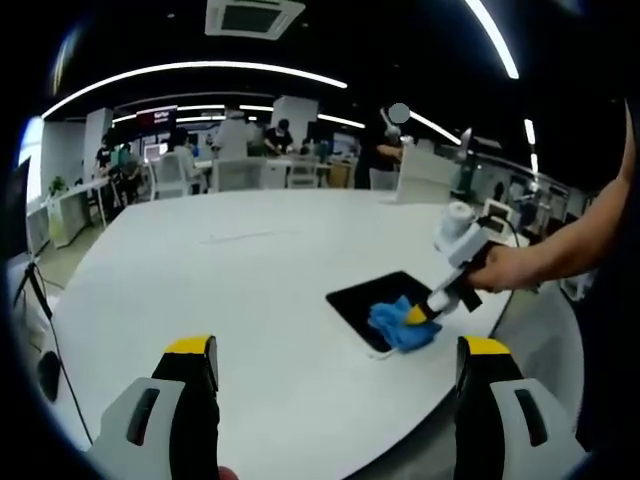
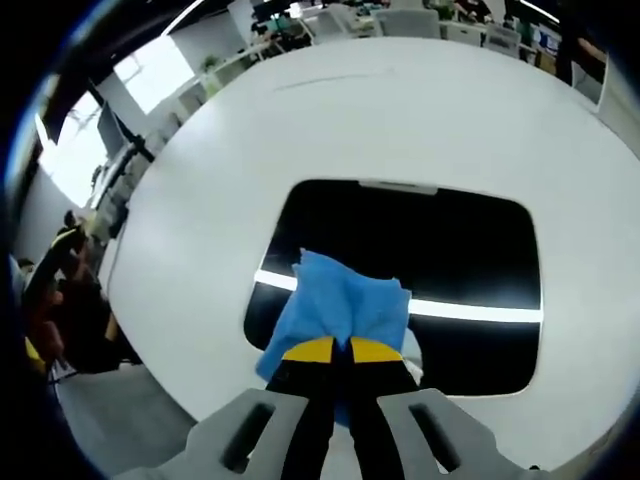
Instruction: Wipe the mirror surface with the cleaning cloth until all visible marks leave the cleaned area.
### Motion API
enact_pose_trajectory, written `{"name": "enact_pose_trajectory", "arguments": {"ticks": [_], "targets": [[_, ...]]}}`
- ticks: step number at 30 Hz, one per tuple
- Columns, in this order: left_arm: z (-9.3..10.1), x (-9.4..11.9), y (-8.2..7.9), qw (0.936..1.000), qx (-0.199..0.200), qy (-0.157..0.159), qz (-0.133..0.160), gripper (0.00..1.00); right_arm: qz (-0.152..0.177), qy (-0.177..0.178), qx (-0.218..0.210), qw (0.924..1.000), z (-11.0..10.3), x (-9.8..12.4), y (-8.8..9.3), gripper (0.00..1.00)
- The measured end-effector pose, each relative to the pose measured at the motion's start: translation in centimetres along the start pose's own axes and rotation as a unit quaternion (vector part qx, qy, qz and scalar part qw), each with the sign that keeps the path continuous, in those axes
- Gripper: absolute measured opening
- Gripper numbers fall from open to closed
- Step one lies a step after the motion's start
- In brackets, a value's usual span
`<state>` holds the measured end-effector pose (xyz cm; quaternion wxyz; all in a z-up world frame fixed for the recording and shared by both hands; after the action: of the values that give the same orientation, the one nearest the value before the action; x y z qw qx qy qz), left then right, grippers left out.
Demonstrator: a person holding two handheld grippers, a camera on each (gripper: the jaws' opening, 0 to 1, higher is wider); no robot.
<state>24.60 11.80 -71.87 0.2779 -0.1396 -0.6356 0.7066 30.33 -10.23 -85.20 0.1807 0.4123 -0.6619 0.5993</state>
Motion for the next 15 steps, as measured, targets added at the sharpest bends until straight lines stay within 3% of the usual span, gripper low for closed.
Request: {"name": "enact_pose_trajectory", "arguments": {"ticks": [15], "targets": [[0.4,1.1,0.4,1.0000,-0.001,-0.007,-0.004,0.99,-0.002,-0.018,0.006,0.9998,-2.1,-0.8,-0.2,0.00]]}}
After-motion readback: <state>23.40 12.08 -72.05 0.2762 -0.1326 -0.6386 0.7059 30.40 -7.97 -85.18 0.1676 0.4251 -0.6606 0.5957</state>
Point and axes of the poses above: the point that each gripper's makers call its tool centre point, and the gripper's own axes: x roughly backward along the fingers, z roughly to its right, y roughly out of its underside, the point moved 2 cm from there along x, roughly backward along the fingers, and after that the axes turned 15 degrees about z, right-handed, at the moved point
